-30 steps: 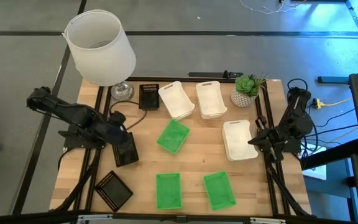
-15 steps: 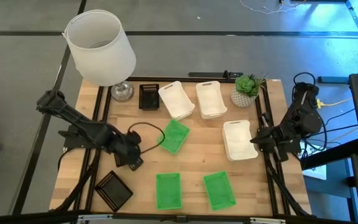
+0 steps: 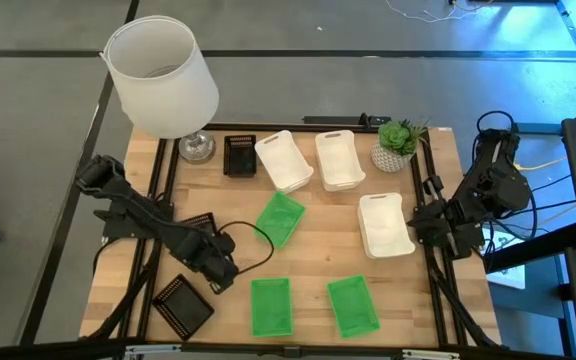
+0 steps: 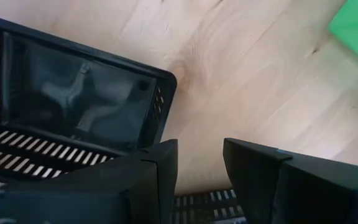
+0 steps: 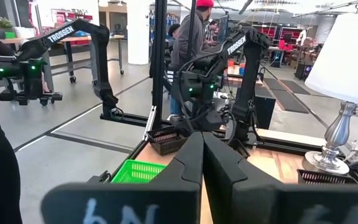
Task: Stack baskets by color
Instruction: Stack the middle black bin on the top black bin
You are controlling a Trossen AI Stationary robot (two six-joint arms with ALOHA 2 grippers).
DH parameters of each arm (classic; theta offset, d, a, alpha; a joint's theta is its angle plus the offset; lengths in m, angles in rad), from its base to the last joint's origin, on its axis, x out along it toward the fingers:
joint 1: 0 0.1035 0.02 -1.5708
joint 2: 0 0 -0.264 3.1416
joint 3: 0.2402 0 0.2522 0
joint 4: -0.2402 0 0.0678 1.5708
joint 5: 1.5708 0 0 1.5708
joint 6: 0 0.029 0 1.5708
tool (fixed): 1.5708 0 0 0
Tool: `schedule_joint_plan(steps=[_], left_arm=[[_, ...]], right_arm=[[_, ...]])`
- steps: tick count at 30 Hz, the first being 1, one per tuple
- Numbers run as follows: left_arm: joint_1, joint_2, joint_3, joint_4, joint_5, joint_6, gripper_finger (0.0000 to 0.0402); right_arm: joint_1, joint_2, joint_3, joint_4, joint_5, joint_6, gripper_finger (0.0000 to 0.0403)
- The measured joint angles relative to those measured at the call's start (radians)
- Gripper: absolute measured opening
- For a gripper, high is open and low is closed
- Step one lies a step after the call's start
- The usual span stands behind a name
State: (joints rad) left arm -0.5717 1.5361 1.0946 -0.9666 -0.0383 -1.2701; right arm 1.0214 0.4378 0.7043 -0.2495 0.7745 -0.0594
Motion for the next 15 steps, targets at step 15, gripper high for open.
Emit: schedule_joint_plan(steps=[15], left_arm=[[-0.008, 0.077, 0.0, -0.001, -0.052, 0.024, 0.0121]], right_arm=[[0.0, 0.006, 0.001, -0.005, -0.008, -0.001, 0.0007]])
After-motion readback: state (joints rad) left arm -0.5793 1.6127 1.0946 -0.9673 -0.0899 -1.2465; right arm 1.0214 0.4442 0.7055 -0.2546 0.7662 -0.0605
